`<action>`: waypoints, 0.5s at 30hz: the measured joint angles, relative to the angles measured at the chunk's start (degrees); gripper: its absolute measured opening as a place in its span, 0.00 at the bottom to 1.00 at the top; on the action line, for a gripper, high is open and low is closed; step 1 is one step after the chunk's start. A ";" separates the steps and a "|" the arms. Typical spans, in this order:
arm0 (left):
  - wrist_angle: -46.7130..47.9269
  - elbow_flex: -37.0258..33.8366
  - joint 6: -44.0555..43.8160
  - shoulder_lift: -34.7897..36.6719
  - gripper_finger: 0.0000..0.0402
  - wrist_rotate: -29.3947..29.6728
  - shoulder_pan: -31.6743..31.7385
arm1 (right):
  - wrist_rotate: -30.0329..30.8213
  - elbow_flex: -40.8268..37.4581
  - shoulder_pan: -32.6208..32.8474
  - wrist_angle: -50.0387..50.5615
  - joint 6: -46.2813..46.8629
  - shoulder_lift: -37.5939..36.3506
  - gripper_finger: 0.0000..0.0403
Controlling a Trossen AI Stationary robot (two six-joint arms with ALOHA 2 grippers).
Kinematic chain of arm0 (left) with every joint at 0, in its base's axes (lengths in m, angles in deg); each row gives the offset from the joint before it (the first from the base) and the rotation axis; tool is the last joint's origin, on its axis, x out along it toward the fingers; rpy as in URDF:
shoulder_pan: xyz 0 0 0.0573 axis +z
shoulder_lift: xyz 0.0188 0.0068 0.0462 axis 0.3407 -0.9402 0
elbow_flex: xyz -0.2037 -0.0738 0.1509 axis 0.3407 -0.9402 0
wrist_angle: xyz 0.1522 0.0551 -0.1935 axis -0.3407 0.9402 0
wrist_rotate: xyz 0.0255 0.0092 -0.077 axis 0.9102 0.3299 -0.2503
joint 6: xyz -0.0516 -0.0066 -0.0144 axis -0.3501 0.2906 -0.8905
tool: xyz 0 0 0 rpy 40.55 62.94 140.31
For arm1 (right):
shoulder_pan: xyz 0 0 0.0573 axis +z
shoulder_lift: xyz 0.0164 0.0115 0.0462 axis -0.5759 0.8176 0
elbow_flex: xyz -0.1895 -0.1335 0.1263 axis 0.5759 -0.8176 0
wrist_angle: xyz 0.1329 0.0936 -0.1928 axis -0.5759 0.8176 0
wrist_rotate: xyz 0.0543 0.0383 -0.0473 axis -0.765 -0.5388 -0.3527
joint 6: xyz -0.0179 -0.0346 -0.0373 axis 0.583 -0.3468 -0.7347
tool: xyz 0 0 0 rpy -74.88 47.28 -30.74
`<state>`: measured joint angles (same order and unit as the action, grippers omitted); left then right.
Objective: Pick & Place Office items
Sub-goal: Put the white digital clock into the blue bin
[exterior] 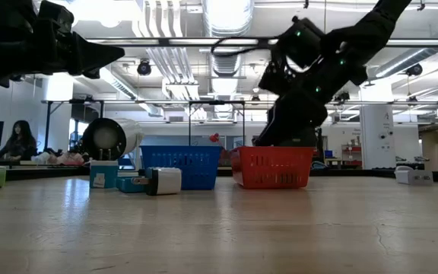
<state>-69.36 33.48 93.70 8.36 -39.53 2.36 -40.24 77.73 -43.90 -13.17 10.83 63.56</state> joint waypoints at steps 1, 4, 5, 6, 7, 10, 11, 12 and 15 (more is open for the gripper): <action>0.00 0.00 0.01 0.00 0.01 0.02 0.00 | -0.02 -0.19 0.01 -0.06 -0.01 -1.15 0.52; 0.42 0.00 0.01 0.00 0.01 0.02 0.00 | -0.20 -1.63 0.01 -0.92 0.56 -5.34 0.50; 0.47 -0.02 0.01 0.00 0.01 0.02 0.00 | -0.38 -2.61 0.08 -1.97 0.64 -7.07 0.50; 0.48 -0.02 0.01 0.00 0.01 0.02 0.00 | -1.05 -3.85 0.19 -4.14 0.62 -8.81 0.49; 0.48 -0.02 0.01 0.00 0.01 0.00 -0.01 | -1.97 -5.56 0.26 -7.02 0.55 -10.81 0.48; 0.48 -0.02 -0.01 -0.02 0.01 0.02 0.00 | -6.78 -11.98 0.38 -18.41 -0.42 -16.70 0.46; 0.48 -0.02 -0.25 -0.02 0.01 0.02 0.00 | -7.76 -14.49 0.40 -21.94 -0.52 -18.71 0.45; 0.48 -0.02 -0.55 -0.02 0.01 0.04 0.00 | -8.22 -16.94 0.40 -24.94 -0.57 -20.76 0.44; 0.47 -0.02 -2.19 -0.02 0.01 0.04 0.00 | -7.94 -23.60 0.18 -31.66 -0.61 -27.50 0.41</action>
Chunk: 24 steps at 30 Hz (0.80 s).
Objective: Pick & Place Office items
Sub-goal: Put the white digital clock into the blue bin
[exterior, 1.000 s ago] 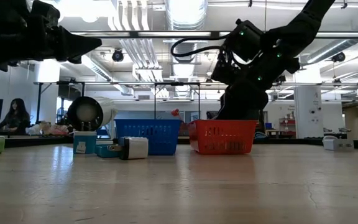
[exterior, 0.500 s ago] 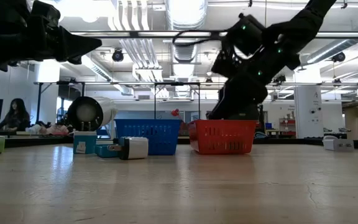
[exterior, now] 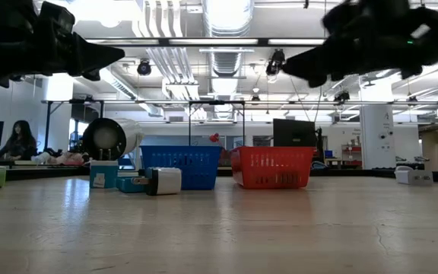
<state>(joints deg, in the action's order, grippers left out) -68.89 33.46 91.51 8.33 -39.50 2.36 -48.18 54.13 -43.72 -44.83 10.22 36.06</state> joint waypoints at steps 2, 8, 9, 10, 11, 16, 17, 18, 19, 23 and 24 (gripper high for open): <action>-0.03 0.00 -0.65 0.00 0.01 0.01 -0.01 | 1.42 -3.61 -0.27 -2.43 -0.02 -4.57 0.38; -0.47 0.00 -0.75 0.00 0.01 1.33 0.00 | 3.85 -10.66 -0.45 -3.43 -1.56 -18.15 0.24; -0.49 0.00 -0.82 -0.02 0.01 1.34 -0.02 | 3.85 -11.50 -0.45 -3.33 -1.55 -19.85 0.20; -0.47 0.00 -0.83 -0.04 0.01 1.35 0.00 | 3.85 -12.37 -0.45 -3.25 -1.41 -21.49 0.17; -0.47 0.00 -0.83 -0.04 0.01 1.37 0.00 | 3.85 -13.12 -0.45 -3.19 -1.31 -22.92 0.14; -0.47 0.00 -0.83 0.09 0.01 1.38 0.00 | 3.70 -16.44 -1.09 -3.17 -1.57 -29.54 0.03; -0.47 0.00 -0.83 0.09 0.01 1.38 0.00 | 3.57 -17.05 -1.34 -3.14 -1.54 -30.74 0.03; -0.47 0.00 -0.83 0.09 0.01 1.38 0.00 | 3.43 -17.55 -1.55 -3.12 -1.44 -31.88 0.03; -0.46 0.01 -0.83 0.09 0.01 1.38 0.00 | 2.91 -17.89 -1.82 -2.86 -1.21 -32.85 0.02; -0.46 0.00 -0.36 0.09 0.01 1.39 0.00 | -1.11 -18.03 -3.19 -0.50 1.69 -35.10 0.02; -0.44 0.00 0.17 0.09 0.01 1.38 0.00 | -2.73 -18.03 -3.60 -0.23 2.55 -35.25 0.02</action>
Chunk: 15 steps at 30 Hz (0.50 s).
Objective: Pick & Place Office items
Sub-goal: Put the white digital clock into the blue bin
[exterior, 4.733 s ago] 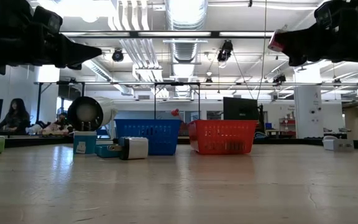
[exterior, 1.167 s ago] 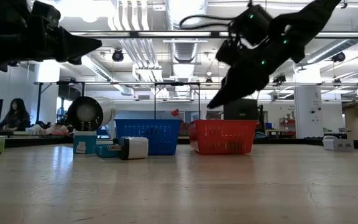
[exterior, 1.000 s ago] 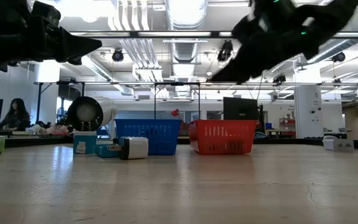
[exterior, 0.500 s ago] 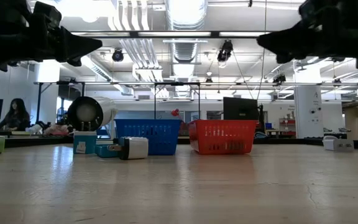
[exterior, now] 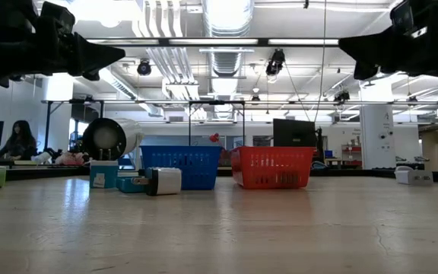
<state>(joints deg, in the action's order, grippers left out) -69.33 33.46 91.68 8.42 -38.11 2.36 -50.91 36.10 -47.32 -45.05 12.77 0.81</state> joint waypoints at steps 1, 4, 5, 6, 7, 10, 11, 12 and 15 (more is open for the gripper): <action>0.00 0.01 0.55 0.00 0.01 0.02 0.00 | -1.81 0.00 -0.45 0.17 0.92 -0.03 0.02; 0.00 0.00 1.86 0.00 0.01 0.02 0.00 | -7.20 -0.02 -1.31 0.22 3.19 0.41 0.02; 0.00 0.00 2.10 0.00 0.01 0.02 0.00 | -7.86 -0.12 -1.30 0.21 3.34 0.65 0.02; -0.01 0.01 2.56 0.00 0.01 0.02 0.00 | -7.99 -0.35 -1.27 0.23 3.31 0.88 0.02; -0.01 0.02 3.11 0.00 0.01 0.04 0.00 | -7.97 -0.54 -1.27 0.51 3.13 1.16 0.02; 0.12 0.76 4.06 0.01 0.01 0.03 0.00 | -7.11 -0.55 -1.29 2.18 2.05 2.14 0.02; 0.53 1.25 4.16 0.03 0.01 0.03 0.00 | -6.96 -0.55 -1.34 2.14 2.51 2.52 0.02; 1.85 1.98 4.20 0.04 0.01 0.02 0.00 | -6.92 -0.55 -1.56 1.96 3.25 2.88 0.02; 9.77 5.37 5.70 0.02 0.01 0.02 0.04 | -6.88 -0.55 -2.75 1.82 3.53 2.97 0.02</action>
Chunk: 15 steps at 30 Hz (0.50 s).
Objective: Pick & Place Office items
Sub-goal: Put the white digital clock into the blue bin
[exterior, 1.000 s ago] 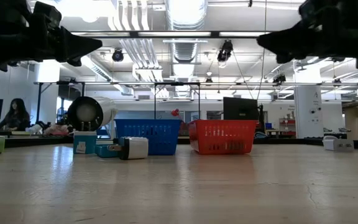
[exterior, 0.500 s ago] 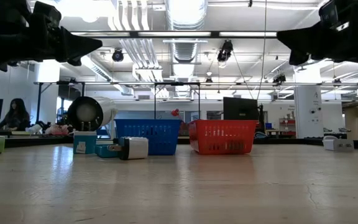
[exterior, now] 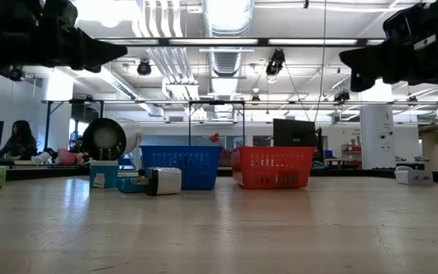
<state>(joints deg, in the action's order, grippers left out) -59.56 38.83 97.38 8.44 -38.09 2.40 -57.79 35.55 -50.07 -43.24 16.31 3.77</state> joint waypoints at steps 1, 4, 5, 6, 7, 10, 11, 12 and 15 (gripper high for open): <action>2.79 1.40 0.91 0.00 0.01 0.02 0.00 | 0.08 0.00 -0.58 -0.12 -0.43 0.00 0.02; 10.38 5.30 2.62 -0.08 0.01 0.11 0.02 | 4.08 0.00 -2.39 -0.54 0.57 -0.09 0.02; 12.32 6.27 3.19 -0.14 0.01 0.17 0.03 | 6.09 0.00 -2.99 -0.49 1.47 -0.08 0.02; 13.58 6.95 3.77 -0.15 0.01 0.26 0.04 | 7.71 0.00 -3.56 -0.39 2.28 0.01 0.02; 13.92 7.39 3.94 -0.15 0.01 0.68 0.04 | 8.28 0.00 -4.18 -0.35 2.74 0.02 0.02; 13.24 7.72 5.21 -0.15 0.01 2.99 0.06 | 7.80 0.00 -5.45 -0.57 2.70 -0.07 0.02; 13.34 7.71 6.12 -0.17 0.01 3.34 0.07 | 7.09 0.00 -5.76 -0.53 2.54 0.01 0.02; 13.30 7.55 6.78 -0.20 0.01 3.40 0.07 | 6.22 0.00 -6.01 -0.51 2.41 0.14 0.02; 12.98 6.70 8.38 -0.20 0.01 3.41 0.07 | 5.75 0.00 -6.32 -0.25 2.07 0.73 0.02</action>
<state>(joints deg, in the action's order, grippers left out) -46.58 45.53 105.76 8.25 -34.68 2.47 -52.04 35.55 -56.39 -43.48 18.37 4.50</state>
